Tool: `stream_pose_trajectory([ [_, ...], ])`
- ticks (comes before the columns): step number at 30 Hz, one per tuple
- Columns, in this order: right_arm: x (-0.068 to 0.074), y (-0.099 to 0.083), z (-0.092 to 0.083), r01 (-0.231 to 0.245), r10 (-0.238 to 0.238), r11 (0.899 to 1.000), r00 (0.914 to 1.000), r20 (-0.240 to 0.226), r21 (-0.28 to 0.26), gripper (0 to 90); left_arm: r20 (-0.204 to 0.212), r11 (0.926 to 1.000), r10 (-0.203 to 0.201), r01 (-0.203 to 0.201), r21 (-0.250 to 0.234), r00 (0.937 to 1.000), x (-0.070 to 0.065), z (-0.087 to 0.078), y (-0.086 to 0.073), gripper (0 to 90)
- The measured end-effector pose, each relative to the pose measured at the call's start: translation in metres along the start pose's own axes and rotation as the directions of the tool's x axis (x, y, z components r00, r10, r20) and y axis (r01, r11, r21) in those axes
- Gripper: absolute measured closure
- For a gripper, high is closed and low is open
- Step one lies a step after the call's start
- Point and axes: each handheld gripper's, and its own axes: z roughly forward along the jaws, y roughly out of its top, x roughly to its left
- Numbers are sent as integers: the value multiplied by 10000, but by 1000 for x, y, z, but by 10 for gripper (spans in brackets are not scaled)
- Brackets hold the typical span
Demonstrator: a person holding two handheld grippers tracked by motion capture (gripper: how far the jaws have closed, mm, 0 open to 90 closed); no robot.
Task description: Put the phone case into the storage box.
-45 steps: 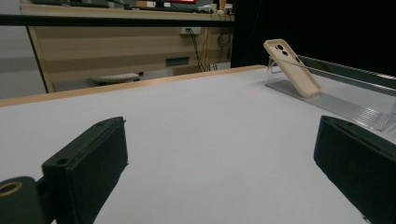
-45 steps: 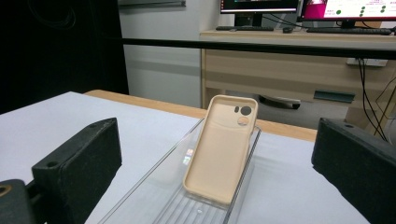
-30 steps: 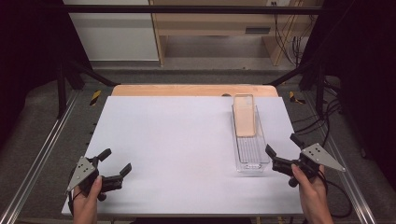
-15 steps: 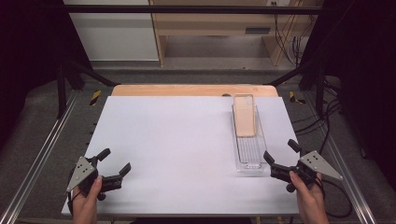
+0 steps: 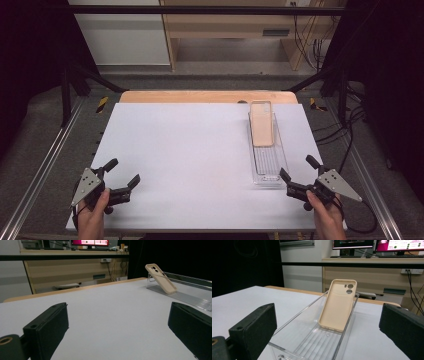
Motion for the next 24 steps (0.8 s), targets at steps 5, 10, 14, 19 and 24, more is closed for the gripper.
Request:
stream_pose_trajectory([
  [5, 3, -6, 1, -70, 70, 10000, 9997, -225, -2, 17, 80, 10000, -3, 4, -52, 10000, -1, 1, 0, 27],
  [10, 6, -9, 2, -73, 73, 10000, 9995, -319, -11, 16, 170, 10000, -27, 28, -75, 9999, -1, 1, 0, 26],
  [14, 9, -11, 4, 25, -26, 10000, 9994, -346, -29, 15, 234, 9999, 1, 1, -107, 9997, -2, 2, 0, 25],
  [19, 13, -12, 8, 184, -187, 9998, 9986, -505, -60, 16, 262, 9998, 73, -69, -165, 9996, -2, 1, 0, 25],
  [24, 17, -13, 12, 160, -165, 9998, 9980, -614, -90, 16, 331, 9997, 160, -153, -199, 9993, -3, 1, 1, 24],
])
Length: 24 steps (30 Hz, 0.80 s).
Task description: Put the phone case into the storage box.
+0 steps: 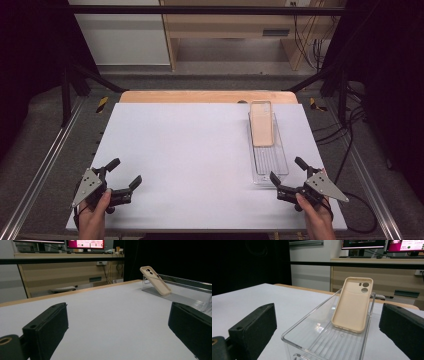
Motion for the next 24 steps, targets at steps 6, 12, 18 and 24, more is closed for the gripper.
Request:
stream_pose_trajectory([
  [6, 4, -1, 6, 38, -39, 10000, 9999, -167, -23, 16, 34, 9999, -7, 7, -101, 10000, -1, 1, 0, 24],
  [12, 7, -4, 13, 55, -56, 10000, 9995, -297, -29, 15, 139, 9998, 70, -67, -173, 9999, -3, 1, 0, 23],
  [18, 8, -6, 18, 24, -25, 10000, 9994, -342, -18, 15, 152, 9998, 108, -106, -165, 9998, -3, 2, 0, 23],
  [24, 6, -8, 21, 100, -99, 9999, 9995, -307, 24, 15, 213, 9998, 120, -117, -171, 9997, -4, 3, 0, 23],
])
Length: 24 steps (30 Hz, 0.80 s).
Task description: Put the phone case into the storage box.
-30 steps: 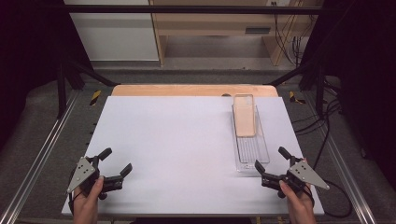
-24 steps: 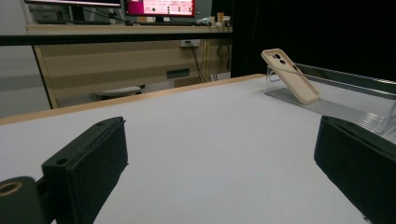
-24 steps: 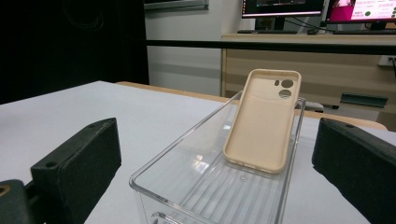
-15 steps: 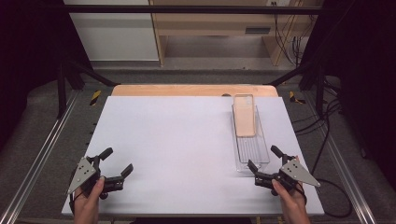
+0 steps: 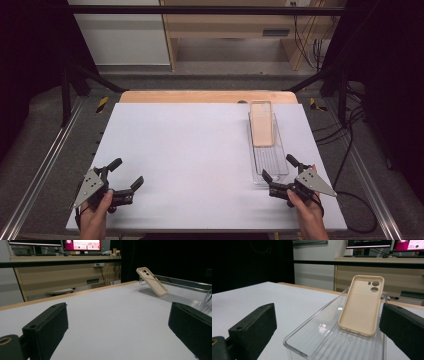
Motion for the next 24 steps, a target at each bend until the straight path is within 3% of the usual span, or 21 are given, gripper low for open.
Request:
stream_pose_trajectory([
  [14, -3, -4, 4, -21, 21, 10000, 10000, 19, 81, 14, 83, 9999, 148, -149, 41, 9999, -1, 1, 0, 23],
  [24, -2, -8, 8, -194, 188, 9985, 9997, 125, 515, 17, 149, 9998, 198, -199, 52, 9997, -3, 2, 0, 23],
])
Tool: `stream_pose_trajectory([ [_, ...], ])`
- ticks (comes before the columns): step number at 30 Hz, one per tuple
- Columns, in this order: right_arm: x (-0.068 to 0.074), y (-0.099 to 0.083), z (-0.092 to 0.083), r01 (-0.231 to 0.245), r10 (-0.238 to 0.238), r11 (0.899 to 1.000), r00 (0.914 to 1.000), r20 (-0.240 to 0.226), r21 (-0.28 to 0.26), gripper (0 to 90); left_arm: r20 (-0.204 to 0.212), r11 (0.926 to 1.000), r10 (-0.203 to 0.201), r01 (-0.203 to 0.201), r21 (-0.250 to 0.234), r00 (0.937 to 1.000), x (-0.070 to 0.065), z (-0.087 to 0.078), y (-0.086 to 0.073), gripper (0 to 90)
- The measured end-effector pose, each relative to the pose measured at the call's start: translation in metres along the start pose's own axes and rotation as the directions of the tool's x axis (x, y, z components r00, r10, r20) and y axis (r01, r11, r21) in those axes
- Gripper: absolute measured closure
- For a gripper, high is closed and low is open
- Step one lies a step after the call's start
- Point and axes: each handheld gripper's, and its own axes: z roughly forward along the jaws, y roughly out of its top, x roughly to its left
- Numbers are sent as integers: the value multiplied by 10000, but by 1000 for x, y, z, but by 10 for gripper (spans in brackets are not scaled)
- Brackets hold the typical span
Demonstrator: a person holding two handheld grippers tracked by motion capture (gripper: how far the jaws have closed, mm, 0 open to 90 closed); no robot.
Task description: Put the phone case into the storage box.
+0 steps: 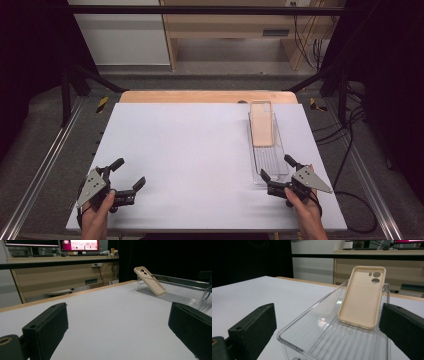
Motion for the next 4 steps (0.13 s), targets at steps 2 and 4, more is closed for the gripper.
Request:
stream_pose_trajectory([
  [2, -1, -1, 0, -171, 170, 9998, 9998, 87, 88, 19, 6, 10000, 8, -8, 6, 10000, 0, 0, 0, 23],
  [4, -1, 0, -2, -263, 261, 9996, 9995, 179, 89, 23, 11, 10000, 14, -14, 10, 10000, 0, 0, 0, 23],
])
